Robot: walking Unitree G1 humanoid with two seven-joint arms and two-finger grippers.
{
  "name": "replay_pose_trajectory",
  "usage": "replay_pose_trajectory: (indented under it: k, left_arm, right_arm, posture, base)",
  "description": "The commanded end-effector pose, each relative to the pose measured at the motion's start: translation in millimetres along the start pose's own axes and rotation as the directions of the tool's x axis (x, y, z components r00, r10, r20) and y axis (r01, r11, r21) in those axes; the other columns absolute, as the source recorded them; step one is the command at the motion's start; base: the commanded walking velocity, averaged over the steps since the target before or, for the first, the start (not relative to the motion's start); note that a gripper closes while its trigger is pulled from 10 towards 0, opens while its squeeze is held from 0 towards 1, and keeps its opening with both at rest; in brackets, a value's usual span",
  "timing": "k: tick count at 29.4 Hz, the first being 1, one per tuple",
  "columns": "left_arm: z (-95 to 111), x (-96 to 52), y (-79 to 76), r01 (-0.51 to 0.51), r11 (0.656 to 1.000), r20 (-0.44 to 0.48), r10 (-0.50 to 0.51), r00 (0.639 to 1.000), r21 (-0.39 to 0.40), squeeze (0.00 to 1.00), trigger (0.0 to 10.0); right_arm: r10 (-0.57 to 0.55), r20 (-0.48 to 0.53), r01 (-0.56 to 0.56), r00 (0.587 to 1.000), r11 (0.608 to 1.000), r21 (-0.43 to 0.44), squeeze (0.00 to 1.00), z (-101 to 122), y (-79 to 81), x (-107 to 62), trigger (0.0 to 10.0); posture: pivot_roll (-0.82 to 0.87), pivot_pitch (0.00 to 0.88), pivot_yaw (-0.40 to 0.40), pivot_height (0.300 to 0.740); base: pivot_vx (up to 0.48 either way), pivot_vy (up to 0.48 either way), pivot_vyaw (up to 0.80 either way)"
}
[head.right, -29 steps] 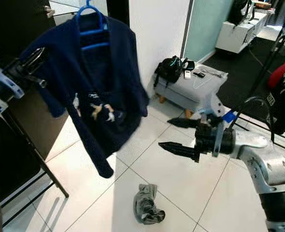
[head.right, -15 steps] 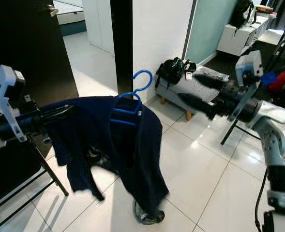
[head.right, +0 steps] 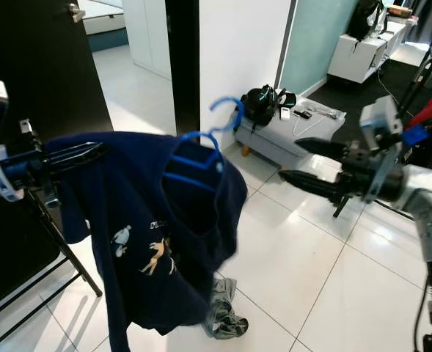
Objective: Hang hanger
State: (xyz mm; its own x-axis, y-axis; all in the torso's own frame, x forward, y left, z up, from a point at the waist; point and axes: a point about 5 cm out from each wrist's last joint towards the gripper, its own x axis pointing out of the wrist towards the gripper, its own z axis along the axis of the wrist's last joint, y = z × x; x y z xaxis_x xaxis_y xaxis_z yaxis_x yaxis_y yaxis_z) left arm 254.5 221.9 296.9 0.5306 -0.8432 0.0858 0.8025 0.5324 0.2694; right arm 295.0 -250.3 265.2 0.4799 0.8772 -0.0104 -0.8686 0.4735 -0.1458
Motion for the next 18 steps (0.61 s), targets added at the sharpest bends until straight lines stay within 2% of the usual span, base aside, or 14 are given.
replay_pose_trajectory:
  k: [1, 5, 6, 8, 11, 13, 15, 18]
  left_arm:
    - [8, -1.1, -4.1, 0.045, 0.999, 0.007, -0.045, 0.999, 0.023, 0.0, 10.0]
    - [9, 1.3, -6.3, 0.069, 0.997, 0.004, -0.069, 0.998, 0.027, 0.0, 10.0]
    - [12, 9.3, -10.8, 0.124, 0.992, 0.006, -0.124, 0.992, 0.032, 0.0, 10.0]
    - [12, 9.3, -10.8, 0.124, 0.992, 0.006, -0.124, 0.992, 0.032, 0.0, 10.0]
    - [14, 14.2, -13.5, 0.153, 0.988, 0.011, -0.154, 0.988, 0.035, 0.0, 10.0]
    - [16, 21.9, -17.9, 0.188, 0.982, 0.03, -0.189, 0.981, 0.035, 0.0, 10.0]
    - [16, 21.9, -17.9, 0.188, 0.982, 0.03, -0.189, 0.981, 0.035, 0.0, 10.0]
    - [18, 27.5, -22.3, 0.216, 0.976, 0.048, -0.218, 0.975, 0.033, 0.0, 10.0]
  right_arm:
    - [0.037, 0.012, -0.037, 0.999, 0.999, 0.018, 0.0, 2, 3.0, -1.5, 10.0]
    - [0.064, 0.029, -0.065, 0.998, 0.997, 0.032, 0.0, 4, 5.5, -0.9, 10.0]
    - [0.109, 0.095, -0.115, 0.989, 0.991, 0.061, 0.0, 8, 9.5, 3.5, 10.0]
    - [0.109, 0.095, -0.115, 0.989, 0.991, 0.061, 0.0, 8, 9.5, 3.5, 10.0]
    - [0.144, 0.147, -0.158, 0.979, 0.984, 0.088, 0.0, 11, 12.3, 6.2, 10.0]
    - [0.218, 0.209, -0.246, 0.953, 0.962, 0.122, 0.0, 14, 21.1, 16.7, 10.0]
    - [0.218, 0.209, -0.246, 0.953, 0.962, 0.122, 0.0, 14, 21.1, 16.7, 10.0]
    - [0.266, 0.24, -0.303, 0.934, 0.944, 0.132, 0.0, 14, 27.6, 27.5, 10.0]
  posture:
    - [0.0, 0.0, -0.067, 0.74]
    - [0.0, 0.0, -0.065, 0.74]
    - [0.0, 0.0, -0.064, 0.74]
    - [0.0, 0.0, -0.064, 0.74]
    - [0.0, 0.0, -0.063, 0.74]
    - [0.0, 0.0, -0.063, 0.74]
    - [0.0, 0.0, -0.063, 0.74]
    - [0.0, 0.0, -0.062, 0.74]
  base:
    - [0.0, 0.0, 0.0]
    - [0.0, 0.0, 0.0]
    - [0.0, 0.0, 0.0]
    - [0.0, 0.0, 0.0]
    - [0.0, 0.0, 0.0]
    - [0.0, 0.0, 0.0]
    - [0.0, 0.0, 0.0]
    - [0.0, 0.0, 0.0]
